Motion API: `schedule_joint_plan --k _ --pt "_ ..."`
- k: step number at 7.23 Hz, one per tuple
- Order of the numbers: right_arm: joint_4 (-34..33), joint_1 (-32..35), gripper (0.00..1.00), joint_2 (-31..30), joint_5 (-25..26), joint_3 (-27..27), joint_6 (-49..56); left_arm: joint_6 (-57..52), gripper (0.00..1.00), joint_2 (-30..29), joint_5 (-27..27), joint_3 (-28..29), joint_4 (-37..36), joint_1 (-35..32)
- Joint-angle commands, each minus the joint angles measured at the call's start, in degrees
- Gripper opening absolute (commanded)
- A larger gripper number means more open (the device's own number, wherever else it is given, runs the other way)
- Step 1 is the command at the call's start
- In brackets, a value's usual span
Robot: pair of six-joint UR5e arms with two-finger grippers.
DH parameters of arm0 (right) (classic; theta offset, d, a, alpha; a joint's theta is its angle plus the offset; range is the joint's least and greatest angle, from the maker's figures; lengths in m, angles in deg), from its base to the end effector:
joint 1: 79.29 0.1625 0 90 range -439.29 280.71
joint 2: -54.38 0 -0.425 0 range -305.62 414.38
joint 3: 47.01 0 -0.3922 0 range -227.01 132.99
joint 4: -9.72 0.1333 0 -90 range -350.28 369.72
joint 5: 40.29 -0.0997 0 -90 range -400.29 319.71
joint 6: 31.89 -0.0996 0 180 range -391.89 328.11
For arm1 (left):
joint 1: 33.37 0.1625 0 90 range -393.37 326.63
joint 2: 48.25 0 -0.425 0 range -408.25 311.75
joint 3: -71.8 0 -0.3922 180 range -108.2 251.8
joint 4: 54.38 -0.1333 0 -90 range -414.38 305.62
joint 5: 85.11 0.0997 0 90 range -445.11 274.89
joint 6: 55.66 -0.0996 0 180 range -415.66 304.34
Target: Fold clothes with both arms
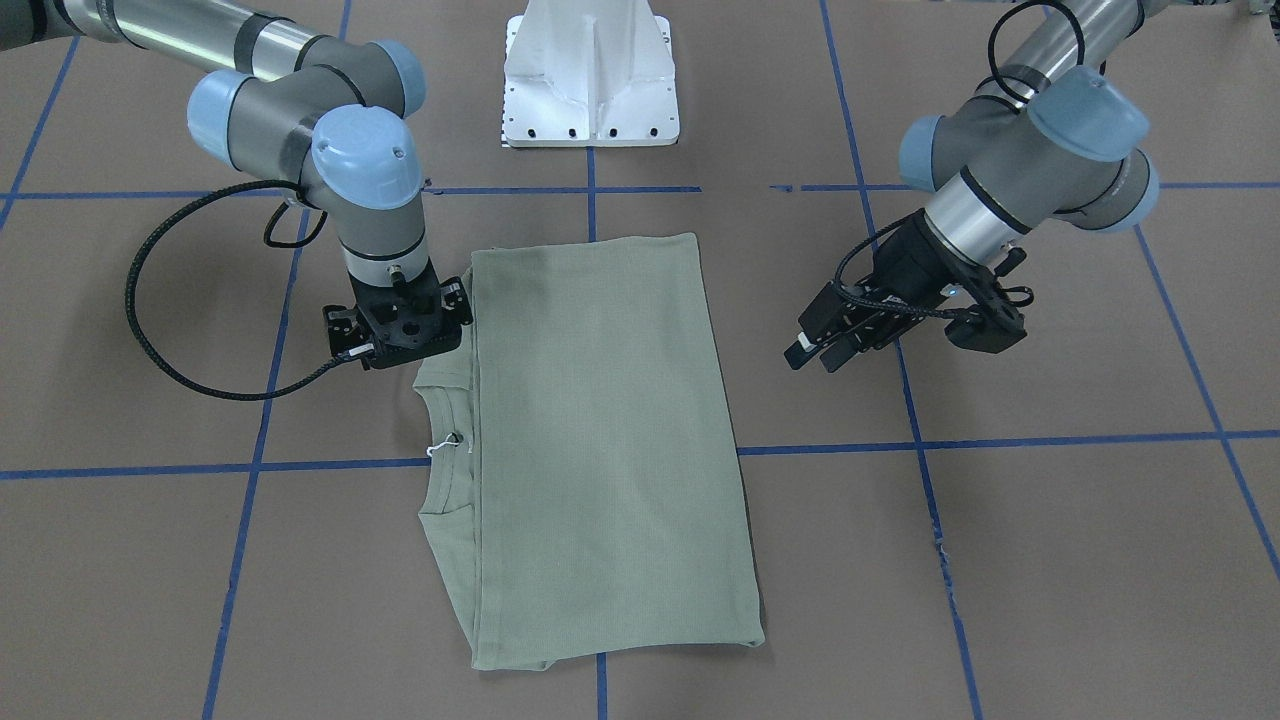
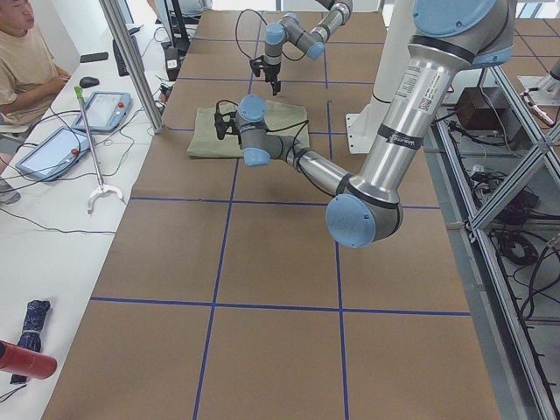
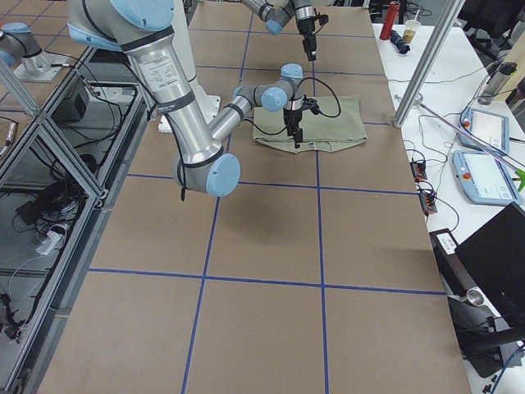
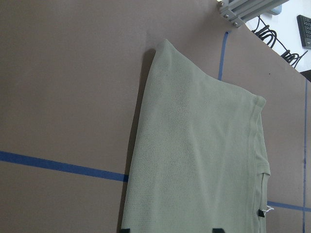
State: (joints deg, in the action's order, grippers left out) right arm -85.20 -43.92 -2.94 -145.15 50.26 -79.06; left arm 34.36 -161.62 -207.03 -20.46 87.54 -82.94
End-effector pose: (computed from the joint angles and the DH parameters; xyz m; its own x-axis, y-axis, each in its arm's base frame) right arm -0.4815 -0.4740 0.2900 0.7884 -0.2461 0.5637 0.1316 0.9627 0.2362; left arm 0.3447 -0.5290 0.3039 0.1397 -0.1644 -0.9764 0.3113 0.9434 -0.1143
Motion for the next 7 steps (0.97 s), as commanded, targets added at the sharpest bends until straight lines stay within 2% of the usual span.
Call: schedule_joint_plan --k 1,2,4,7 --pt "0.78 -4.58 1.0 0.11 2.97 3.77 -19.29 0.16 0.64 0.09 -0.16 -0.12 -0.07 0.0" --pt "0.87 -8.0 1.0 -0.24 7.26 6.15 -31.55 0.16 0.64 0.78 -0.16 -0.03 -0.07 0.09" --pt "0.87 -13.46 0.99 -1.73 12.73 9.41 -52.06 0.16 0.64 0.88 -0.16 -0.03 -0.07 0.09" --pt "2.0 -15.41 0.88 -4.19 12.49 8.9 -68.52 0.16 0.64 0.88 -0.16 -0.12 -0.07 0.09"
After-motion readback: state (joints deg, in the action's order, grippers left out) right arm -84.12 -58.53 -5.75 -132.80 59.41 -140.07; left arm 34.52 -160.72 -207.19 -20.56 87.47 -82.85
